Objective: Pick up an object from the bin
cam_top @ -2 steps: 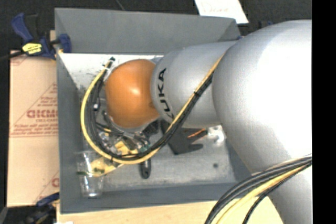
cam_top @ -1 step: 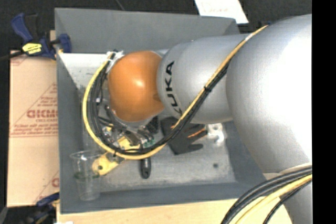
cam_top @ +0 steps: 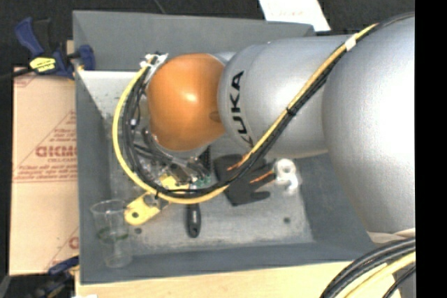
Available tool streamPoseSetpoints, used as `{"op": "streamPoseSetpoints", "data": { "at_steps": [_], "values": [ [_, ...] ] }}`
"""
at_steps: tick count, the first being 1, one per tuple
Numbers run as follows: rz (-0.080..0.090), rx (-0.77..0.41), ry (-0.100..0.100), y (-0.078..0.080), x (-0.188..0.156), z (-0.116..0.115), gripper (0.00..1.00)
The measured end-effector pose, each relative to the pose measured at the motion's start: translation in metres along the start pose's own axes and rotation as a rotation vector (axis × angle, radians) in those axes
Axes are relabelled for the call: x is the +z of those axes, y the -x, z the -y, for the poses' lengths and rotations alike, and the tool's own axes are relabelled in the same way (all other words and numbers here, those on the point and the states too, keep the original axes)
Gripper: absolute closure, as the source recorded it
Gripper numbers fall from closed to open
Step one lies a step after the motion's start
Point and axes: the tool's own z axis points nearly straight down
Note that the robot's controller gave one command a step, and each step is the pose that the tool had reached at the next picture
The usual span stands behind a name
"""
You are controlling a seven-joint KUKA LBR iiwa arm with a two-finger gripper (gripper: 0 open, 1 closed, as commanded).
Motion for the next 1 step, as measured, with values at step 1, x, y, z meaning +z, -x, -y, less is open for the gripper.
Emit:
{"op": "streamPoseSetpoints", "data": {
  "at_steps": [1],
  "values": [
    [0.0,0.003,0.0,0.0,-0.0219,0.0003,1.0]
  ]
}}
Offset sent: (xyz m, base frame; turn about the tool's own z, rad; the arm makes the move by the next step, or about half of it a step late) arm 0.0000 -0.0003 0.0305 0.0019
